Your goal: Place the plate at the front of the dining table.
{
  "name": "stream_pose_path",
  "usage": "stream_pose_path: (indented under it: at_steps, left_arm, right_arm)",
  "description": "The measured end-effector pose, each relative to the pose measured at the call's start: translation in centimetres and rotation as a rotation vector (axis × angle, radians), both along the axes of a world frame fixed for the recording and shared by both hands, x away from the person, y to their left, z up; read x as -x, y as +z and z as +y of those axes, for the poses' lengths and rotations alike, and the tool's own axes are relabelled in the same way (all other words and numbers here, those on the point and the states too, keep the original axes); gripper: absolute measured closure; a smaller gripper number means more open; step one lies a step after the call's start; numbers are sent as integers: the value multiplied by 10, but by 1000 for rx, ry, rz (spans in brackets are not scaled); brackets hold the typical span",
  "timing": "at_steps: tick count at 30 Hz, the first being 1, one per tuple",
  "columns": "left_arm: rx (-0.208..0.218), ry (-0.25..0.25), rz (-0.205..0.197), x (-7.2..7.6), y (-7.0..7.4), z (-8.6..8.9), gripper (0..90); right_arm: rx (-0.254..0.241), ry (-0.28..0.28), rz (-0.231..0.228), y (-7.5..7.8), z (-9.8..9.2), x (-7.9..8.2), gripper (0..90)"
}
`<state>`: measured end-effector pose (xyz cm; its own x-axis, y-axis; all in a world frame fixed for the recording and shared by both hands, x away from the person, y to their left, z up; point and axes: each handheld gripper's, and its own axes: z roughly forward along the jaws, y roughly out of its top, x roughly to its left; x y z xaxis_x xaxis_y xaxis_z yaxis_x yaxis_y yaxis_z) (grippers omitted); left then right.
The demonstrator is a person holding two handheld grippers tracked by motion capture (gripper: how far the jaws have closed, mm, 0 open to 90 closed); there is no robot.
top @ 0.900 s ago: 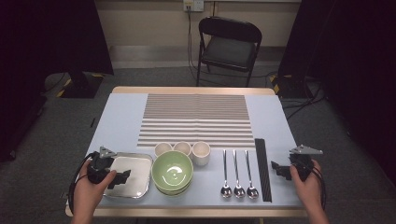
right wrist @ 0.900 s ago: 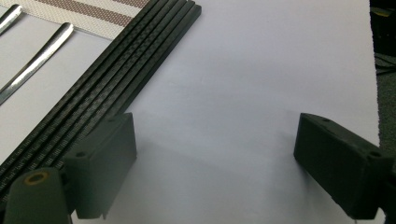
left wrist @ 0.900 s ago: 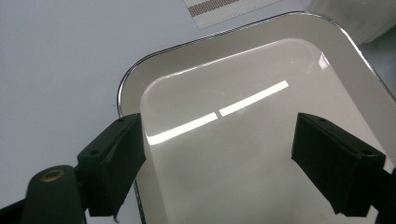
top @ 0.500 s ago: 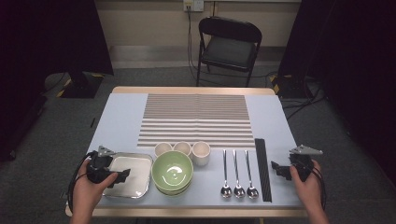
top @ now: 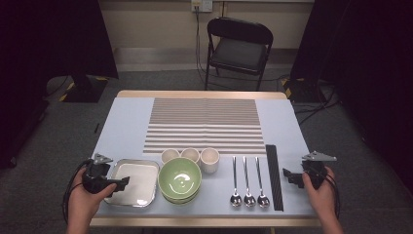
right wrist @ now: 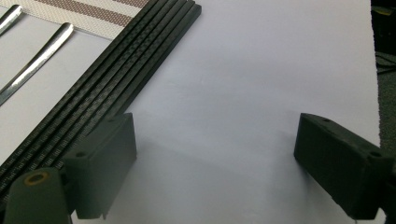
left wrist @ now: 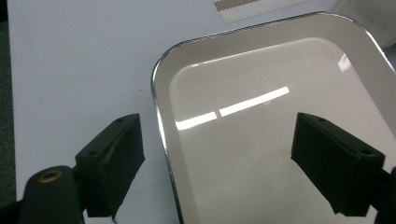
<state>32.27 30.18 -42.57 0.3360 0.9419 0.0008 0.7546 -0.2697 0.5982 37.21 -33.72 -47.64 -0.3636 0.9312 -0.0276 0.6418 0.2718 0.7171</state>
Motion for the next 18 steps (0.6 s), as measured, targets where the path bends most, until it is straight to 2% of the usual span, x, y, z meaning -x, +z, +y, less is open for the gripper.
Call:
stream_pose_path:
  at_steps: [8,18]
  left_arm:
    - [-8,32,8,1,-1,7,166]
    - [11,57,19,1,-2,10,170]
  right_arm:
    - [-1,-1,0,0,0,0,121]
    - [0,1,-1,0,0,0,122]
